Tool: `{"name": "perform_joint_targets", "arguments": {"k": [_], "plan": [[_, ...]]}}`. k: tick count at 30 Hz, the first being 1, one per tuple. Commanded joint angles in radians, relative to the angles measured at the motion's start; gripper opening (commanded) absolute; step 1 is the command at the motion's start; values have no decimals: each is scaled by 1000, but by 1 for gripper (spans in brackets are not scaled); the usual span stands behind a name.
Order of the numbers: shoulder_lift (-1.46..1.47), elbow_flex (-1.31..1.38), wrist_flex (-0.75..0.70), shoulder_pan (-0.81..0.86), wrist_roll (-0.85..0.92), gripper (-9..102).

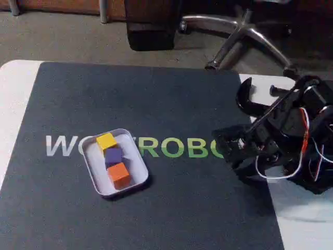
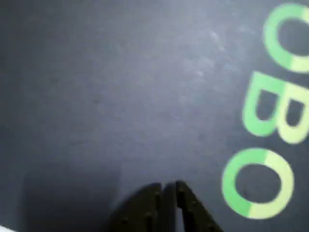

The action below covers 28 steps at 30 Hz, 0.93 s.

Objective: Move blocks one by one until all three blocks are in the tray.

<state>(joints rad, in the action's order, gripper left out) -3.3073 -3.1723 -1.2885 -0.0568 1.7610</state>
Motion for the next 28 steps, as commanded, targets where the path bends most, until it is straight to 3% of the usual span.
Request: {"name": "perform_joint_targets", "arguments": {"k": [1,28], "plan": [[-2,2,-5,8,6,0],[-2,2,-5,18,6,0]]}}
